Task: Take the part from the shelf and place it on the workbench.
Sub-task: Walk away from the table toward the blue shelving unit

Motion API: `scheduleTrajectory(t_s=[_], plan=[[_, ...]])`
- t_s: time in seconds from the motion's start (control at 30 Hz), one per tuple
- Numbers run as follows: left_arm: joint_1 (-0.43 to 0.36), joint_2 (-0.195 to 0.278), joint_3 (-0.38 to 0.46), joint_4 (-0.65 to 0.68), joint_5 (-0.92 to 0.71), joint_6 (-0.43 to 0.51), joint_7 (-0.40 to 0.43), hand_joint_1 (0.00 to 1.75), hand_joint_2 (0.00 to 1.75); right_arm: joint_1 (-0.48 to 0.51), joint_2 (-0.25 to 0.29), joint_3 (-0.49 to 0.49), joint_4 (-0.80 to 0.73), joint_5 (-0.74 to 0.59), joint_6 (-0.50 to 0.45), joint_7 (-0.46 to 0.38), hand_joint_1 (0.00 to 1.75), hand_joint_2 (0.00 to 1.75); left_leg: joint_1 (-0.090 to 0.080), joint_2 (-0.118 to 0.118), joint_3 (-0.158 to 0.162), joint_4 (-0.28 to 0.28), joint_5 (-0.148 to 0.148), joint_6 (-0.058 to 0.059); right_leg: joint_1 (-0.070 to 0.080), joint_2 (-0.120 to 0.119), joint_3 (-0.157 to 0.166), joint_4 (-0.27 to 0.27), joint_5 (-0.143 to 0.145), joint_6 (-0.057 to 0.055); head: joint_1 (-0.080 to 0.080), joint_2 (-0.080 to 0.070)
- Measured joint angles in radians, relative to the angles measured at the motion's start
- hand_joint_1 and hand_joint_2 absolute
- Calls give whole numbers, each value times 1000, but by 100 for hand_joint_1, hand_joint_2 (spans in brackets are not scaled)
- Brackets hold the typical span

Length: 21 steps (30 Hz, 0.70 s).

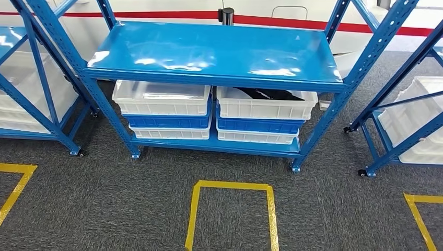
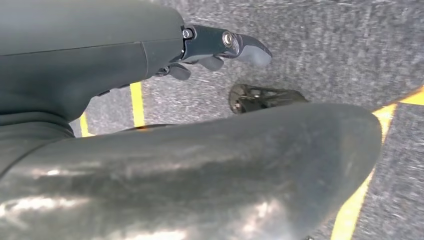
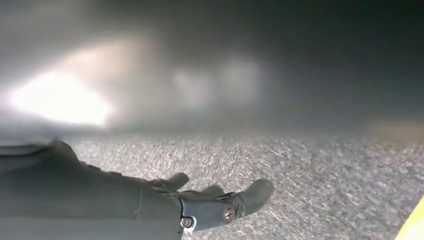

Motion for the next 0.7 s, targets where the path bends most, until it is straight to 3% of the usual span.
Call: scheduleTrajectory(t_s=[0.07, 0.1, 0.17, 0.23, 0.3, 0.33, 0.37, 0.43, 0.47, 0.5, 0.57, 0.6, 0.67, 0.7], plan=[[-2, 0, 0, 0, 0, 1, 1, 0, 0, -1, -1, -2, -1, 0, 0, 0, 0, 0, 1, 3, 17, 7, 0, -10, -4, 6, 28, -10, -3, -20, -3, 0], [-3, 0, 0, 0, 0, 1, 1, 0, 0, 0, -1, -2, -1, 0, 0, 0, 0, 0, 2, 4, 11, 35, 2, -13, -7, 9, 44, -14, -6, -30, -4, 0], [-5, 0, 0, 0, 0, 1, 1, 0, 0, 0, 0, -3, -1, 0, -1, 0, 0, 0, 5, 4, -59, 147, -14, -18, -10, 11, 74, -19, -17, -44, -9, 0], [-6, 0, 0, 0, 0, 1, 1, 0, 0, -1, 0, -4, -1, 0, -1, 0, 0, 0, 5, 3, -160, 267, -65, -24, -9, 16, 92, -20, -35, -49, -11, 0], [-2, 0, 0, 0, 0, 1, 2, 0, 0, 1, 1, -4, -1, 0, -1, 1, 0, 0, 5, 3, -222, 288, -101, -26, -8, 22, 119, -20, -57, -47, -12, 0], [0, 0, 0, 0, 0, 1, 2, 0, 0, 2, 1, -4, -1, 0, -1, 1, 0, 0, 5, 3, -232, 256, -87, -24, -8, 25, 135, -20, -70, -45, -12, 0], [3, 0, 0, 0, 0, 1, 2, 0, 0, 4, 1, -4, -1, 0, -1, 1, 0, 0, 4, 4, -235, 204, -42, -20, -8, 27, 149, -20, -83, -43, -12, 0], [6, 2, 0, 0, 0, 2, 2, 0, 0, 5, 4, -4, 0, 0, -1, 1, 0, 0, -1, 5, -235, 98, 85, -7, -5, 29, 172, -22, -110, -34, -13, 0], [6, 2, 0, 0, 0, 2, 3, 0, 0, 4, 4, -4, 1, 0, 0, 1, 0, 0, -4, 6, -231, 67, 129, 0, -3, 30, 182, -28, -120, -28, -14, 0], [5, 2, 0, 0, 0, 2, 3, 0, 0, 2, 5, -4, 1, 0, 0, 1, 0, 0, -7, 5, -226, 51, 148, 6, 0, 31, 195, -32, -124, -20, -14, 0], [3, 2, 0, 0, -1, 2, 3, 0, 0, -1, 4, -4, 0, 0, 0, 1, 0, 0, -7, 2, -200, 40, 142, 19, 0, 30, 211, -27, -119, -6, -15, 0], [3, 1, 0, -1, -1, 2, 3, 0, 0, -2, 4, -4, 0, 0, 0, 1, 0, 0, -5, 1, -188, 33, 140, 25, -1, 28, 199, 3, -109, 0, -13, 0], [2, 1, 0, -1, -3, 2, 3, 0, 0, -4, 4, -4, 0, 0, 0, 1, 0, 0, -2, -1, -164, 22, 130, 35, -3, 25, 117, 121, -104, 4, -8, 0], [2, 1, 0, -1, -4, 3, 3, 0, 0, -5, 4, -4, 0, 0, 0, 1, 0, 0, -2, -2, -152, 17, 120, 39, -2, 25, 63, 187, -120, 1, -6, 0]])
